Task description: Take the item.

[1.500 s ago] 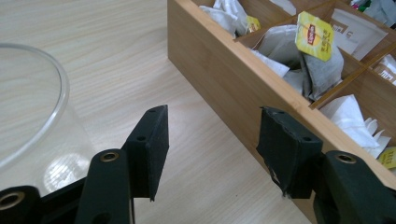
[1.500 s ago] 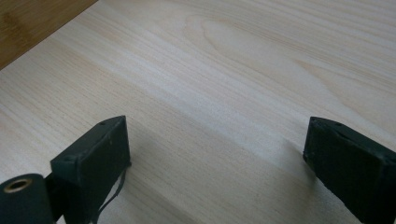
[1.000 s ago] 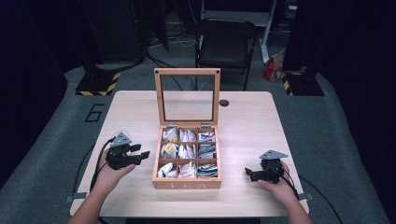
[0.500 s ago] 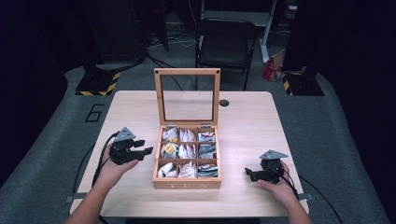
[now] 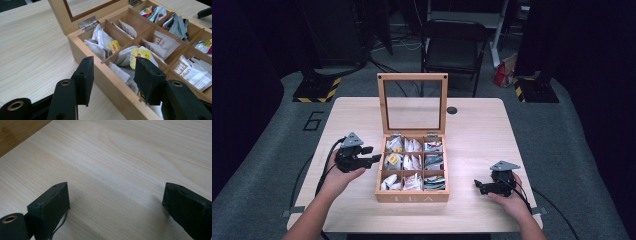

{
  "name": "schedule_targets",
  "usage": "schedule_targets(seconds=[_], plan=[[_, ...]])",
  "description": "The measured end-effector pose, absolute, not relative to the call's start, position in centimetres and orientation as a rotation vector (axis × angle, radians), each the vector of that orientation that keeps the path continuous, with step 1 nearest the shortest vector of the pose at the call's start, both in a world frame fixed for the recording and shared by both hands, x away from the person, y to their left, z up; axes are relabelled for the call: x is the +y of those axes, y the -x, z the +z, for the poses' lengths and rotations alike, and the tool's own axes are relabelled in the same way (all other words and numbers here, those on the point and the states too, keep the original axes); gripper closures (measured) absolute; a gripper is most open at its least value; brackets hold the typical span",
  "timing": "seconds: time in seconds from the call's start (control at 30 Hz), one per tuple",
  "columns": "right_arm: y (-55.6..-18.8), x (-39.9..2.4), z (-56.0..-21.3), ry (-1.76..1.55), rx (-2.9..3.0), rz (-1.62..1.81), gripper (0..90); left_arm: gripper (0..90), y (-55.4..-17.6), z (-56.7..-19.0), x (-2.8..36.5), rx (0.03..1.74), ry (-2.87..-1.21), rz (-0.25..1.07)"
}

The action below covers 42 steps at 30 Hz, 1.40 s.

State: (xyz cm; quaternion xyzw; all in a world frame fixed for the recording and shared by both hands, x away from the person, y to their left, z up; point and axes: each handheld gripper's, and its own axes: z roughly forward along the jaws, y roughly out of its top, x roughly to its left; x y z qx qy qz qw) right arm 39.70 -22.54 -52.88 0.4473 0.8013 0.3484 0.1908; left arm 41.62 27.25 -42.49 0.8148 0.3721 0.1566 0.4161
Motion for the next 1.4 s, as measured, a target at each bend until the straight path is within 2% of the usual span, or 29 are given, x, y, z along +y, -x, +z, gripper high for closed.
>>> schedule_targets(seconds=[1.4], plan=[[-39.7,-22.5,-52.9,-1.257,2.254,0.977,6.6,55.5,-43.2,-43.8,23.3,0.885,-2.084,0.33]])
